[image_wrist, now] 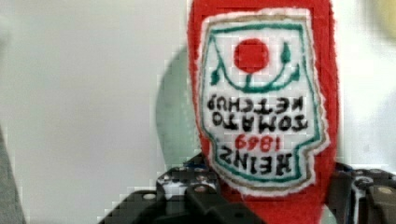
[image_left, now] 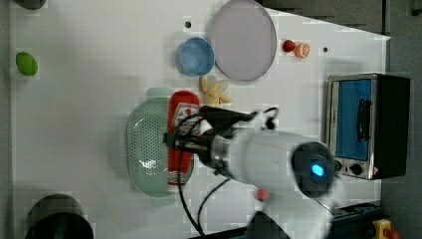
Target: Pick ketchup from strainer and place it on the table
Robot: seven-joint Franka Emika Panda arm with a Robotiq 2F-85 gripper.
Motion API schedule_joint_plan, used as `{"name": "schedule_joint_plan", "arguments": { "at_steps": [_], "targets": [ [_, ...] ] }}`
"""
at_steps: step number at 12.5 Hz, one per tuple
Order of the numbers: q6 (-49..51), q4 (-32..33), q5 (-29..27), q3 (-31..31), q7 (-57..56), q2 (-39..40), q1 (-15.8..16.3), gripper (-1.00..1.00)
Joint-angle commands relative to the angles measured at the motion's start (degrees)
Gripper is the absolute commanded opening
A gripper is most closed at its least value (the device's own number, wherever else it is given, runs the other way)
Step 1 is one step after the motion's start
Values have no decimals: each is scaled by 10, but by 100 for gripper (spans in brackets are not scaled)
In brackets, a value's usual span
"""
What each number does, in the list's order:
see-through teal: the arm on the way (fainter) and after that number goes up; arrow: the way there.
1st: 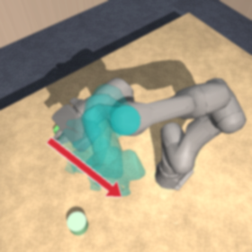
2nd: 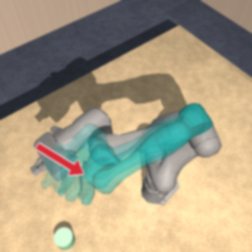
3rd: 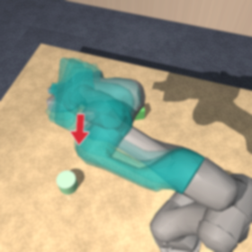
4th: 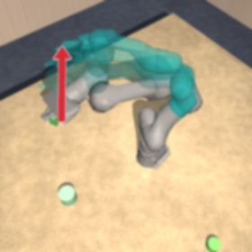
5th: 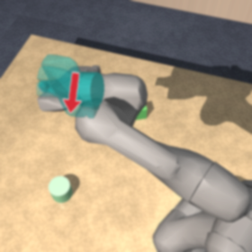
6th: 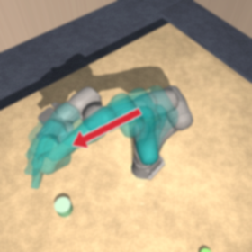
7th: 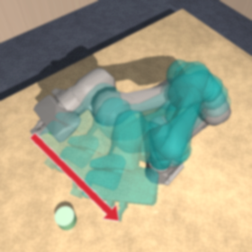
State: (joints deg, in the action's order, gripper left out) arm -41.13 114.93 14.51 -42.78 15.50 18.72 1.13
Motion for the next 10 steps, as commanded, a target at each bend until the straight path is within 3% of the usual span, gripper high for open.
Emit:
{"name": "schedule_joint_plan", "arguments": {
  "at_steps": [1, 6, 10],
  "targets": [
    [73, -23, -17, -5, -25, -45, -28, 21],
    [102, -44, -18, 50, -135, -62, -102, 21],
    [79, -50, -17, 115, -158, -62, -155, 21]
  ]
}}
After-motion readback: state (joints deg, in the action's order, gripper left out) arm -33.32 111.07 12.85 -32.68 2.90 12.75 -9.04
